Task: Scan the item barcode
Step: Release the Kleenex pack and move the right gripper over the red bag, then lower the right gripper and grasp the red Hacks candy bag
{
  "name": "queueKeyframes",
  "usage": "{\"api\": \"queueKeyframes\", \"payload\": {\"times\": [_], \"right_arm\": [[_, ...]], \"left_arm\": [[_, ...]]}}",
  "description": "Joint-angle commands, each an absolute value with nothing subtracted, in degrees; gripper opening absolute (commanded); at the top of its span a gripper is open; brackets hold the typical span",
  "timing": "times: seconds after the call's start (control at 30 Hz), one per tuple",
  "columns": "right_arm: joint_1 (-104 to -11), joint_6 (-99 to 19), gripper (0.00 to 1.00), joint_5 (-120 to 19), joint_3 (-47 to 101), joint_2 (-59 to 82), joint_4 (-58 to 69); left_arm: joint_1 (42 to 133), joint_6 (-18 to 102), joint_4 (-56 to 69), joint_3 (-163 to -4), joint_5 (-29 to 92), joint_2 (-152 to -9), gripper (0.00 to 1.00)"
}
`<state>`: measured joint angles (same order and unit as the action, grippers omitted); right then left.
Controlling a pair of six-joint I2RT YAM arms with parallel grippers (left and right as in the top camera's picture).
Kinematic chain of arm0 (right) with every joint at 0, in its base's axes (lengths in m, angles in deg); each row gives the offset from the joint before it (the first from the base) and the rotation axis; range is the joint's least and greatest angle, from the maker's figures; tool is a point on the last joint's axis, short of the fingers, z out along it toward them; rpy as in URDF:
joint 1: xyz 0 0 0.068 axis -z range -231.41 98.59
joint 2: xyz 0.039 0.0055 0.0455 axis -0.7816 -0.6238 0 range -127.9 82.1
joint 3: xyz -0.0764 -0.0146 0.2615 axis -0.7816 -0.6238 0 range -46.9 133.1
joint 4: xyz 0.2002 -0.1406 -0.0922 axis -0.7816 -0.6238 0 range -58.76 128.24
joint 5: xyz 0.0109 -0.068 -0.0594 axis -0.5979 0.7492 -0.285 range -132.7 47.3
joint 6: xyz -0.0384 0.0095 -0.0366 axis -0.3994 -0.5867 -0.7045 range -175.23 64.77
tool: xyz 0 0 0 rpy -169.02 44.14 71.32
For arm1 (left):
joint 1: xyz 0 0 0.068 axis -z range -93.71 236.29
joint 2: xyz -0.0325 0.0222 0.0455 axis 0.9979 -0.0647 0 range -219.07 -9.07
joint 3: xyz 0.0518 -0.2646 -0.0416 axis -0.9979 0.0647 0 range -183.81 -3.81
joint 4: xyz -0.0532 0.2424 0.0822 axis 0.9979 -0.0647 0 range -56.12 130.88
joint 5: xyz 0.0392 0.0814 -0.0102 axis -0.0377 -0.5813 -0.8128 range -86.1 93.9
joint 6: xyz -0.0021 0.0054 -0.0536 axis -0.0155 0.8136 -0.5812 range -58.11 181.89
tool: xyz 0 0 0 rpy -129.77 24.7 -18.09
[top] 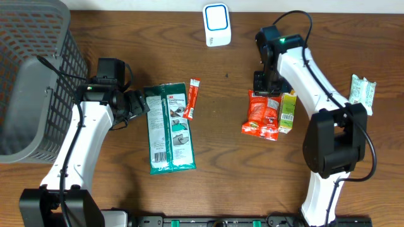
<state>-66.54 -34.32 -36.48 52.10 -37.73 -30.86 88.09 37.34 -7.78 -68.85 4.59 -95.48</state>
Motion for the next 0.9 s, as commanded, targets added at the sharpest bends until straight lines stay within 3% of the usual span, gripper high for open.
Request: {"api": "queueKeyframes", "payload": {"times": [0.0, 0.23, 0.53, 0.63, 0.87], "right_arm": [[-66.9, -30.8, 0.04, -31.8, 46.8, -36.4, -27.0], [-66.5, -32.5, 0.01, -33.2, 38.7, -36.4, -16.6], [-68.1, -47.8, 0.01, -62.3, 38.5, -36.4, -14.9], [-69.6, -49.9, 0.04, -69.7, 38.5, -36.4, -14.6], [-72.3, -53.7, 0.12, -70.0, 39.8, -35.9, -15.5]], "left_arm": [[88.0, 37.9, -7.9, -69.3, 3.8, -95.4, 0.90], [88.0, 37.9, -7.9, -69.3, 3.8, -95.4, 0.90], [88.0, 37.9, -7.9, -69.3, 3.8, -95.4, 0.90], [88.0, 37.9, -7.9, -69.3, 3.8, -95.4, 0.90], [88.0, 37.9, -7.9, -69.3, 3.8, -95.4, 0.90]]}}
